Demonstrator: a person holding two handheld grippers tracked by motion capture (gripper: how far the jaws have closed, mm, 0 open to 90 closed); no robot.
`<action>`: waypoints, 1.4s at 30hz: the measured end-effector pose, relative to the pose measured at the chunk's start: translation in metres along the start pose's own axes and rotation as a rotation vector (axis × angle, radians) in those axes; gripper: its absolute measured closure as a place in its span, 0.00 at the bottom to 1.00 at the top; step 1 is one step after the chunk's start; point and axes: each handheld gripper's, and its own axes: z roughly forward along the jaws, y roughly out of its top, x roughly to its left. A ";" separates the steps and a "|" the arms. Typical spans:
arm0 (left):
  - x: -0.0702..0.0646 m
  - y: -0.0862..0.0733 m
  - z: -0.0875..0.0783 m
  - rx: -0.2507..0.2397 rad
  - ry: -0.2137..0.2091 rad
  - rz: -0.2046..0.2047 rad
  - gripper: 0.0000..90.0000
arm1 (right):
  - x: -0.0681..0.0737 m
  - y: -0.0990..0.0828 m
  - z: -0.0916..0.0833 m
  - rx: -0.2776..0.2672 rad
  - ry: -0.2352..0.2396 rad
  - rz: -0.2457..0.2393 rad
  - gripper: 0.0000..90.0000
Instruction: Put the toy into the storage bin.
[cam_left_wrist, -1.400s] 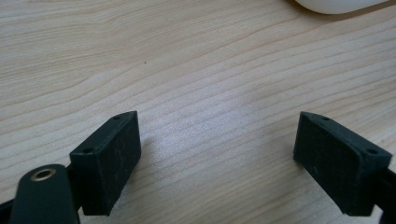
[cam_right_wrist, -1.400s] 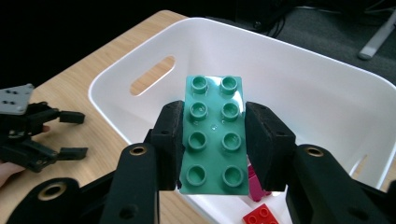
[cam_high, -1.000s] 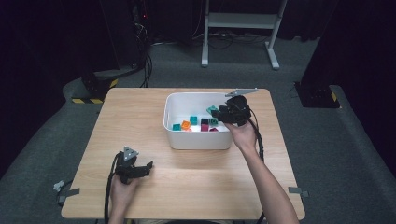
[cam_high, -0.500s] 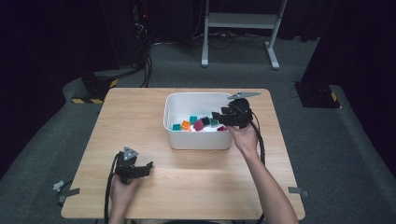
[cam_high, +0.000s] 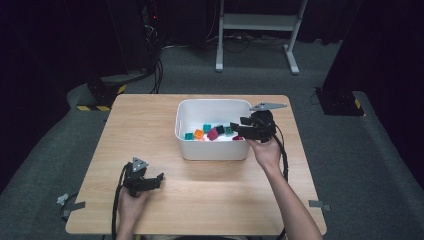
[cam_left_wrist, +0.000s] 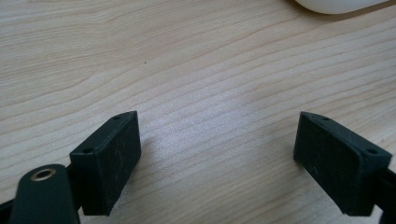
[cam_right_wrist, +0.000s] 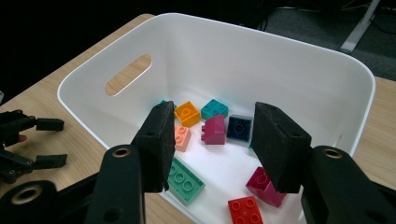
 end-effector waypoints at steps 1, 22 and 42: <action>0.000 0.000 0.000 0.000 0.000 0.000 0.17 | 0.000 0.000 -0.002 -0.004 0.000 0.000 0.55; 0.000 0.000 0.000 0.000 0.000 0.000 0.17 | -0.001 -0.017 -0.022 -0.037 0.010 0.006 0.55; 0.000 0.000 0.000 -0.001 0.000 -0.001 0.17 | -0.001 -0.042 -0.041 -0.068 0.028 0.013 0.55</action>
